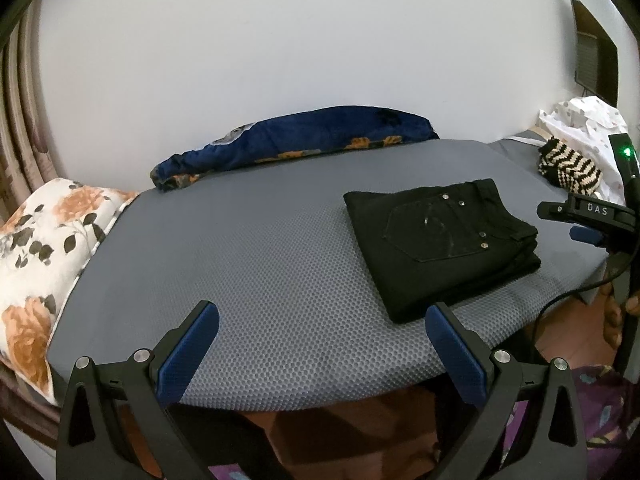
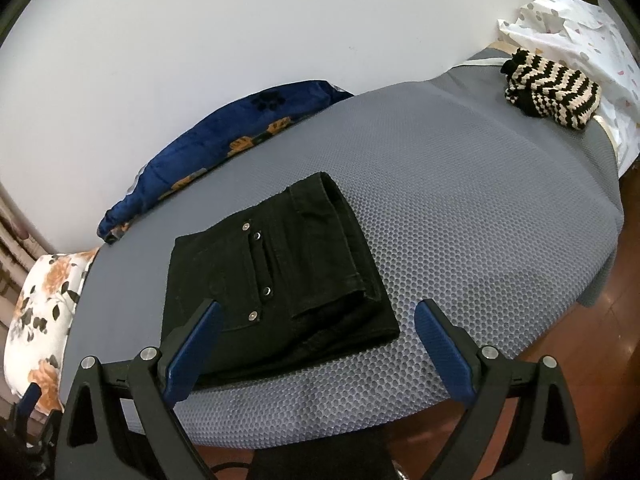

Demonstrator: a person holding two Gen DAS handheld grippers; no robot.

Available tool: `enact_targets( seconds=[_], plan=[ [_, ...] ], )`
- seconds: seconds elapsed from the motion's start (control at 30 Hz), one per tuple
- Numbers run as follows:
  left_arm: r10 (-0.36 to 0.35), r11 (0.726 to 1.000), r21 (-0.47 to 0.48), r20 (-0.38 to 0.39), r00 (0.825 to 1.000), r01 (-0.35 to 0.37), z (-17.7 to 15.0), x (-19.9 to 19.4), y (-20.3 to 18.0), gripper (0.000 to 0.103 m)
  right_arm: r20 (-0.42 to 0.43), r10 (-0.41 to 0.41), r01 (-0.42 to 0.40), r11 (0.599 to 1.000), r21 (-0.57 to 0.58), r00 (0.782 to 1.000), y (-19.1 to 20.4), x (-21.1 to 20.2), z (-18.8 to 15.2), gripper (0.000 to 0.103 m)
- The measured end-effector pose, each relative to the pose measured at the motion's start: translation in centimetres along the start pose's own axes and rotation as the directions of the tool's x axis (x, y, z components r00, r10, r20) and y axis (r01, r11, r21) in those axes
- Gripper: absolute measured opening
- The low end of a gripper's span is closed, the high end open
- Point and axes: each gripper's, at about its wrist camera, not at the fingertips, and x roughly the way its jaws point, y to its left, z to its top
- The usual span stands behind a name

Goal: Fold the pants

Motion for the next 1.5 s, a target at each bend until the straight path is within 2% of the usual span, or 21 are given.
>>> enact_targets(
  seconds=[1.0, 1.2, 1.4, 1.5],
  plan=[
    [0.004, 1.0, 0.02, -0.024, 1.0, -0.004, 0.2, -0.2, -0.5, 0.102, -0.007, 0.026, -0.026, 0.999, 0.02, 1.0, 0.1, -0.3, 0.0, 0.098],
    [0.048, 0.996, 0.068, 0.034, 0.998, -0.05, 2.7, -3.8, -0.9, 0.102, -0.013, 0.027, -0.026, 0.999, 0.019, 1.0, 0.2, -0.1, 0.0, 0.098],
    [0.045, 0.989, 0.133, 0.125, 0.991, -0.062, 4.8, -8.8, -2.4, 0.102, -0.017, 0.029, -0.029, 0.999, 0.015, 0.999, 0.4, 0.1, -0.1, 0.098],
    [0.025, 0.989, 0.138, 0.139, 0.99, -0.044, 5.3, -10.4, -2.7, 0.102, -0.017, 0.028, -0.028, 1.0, 0.014, 0.999, 0.4, 0.0, -0.2, 0.098]
  ],
)
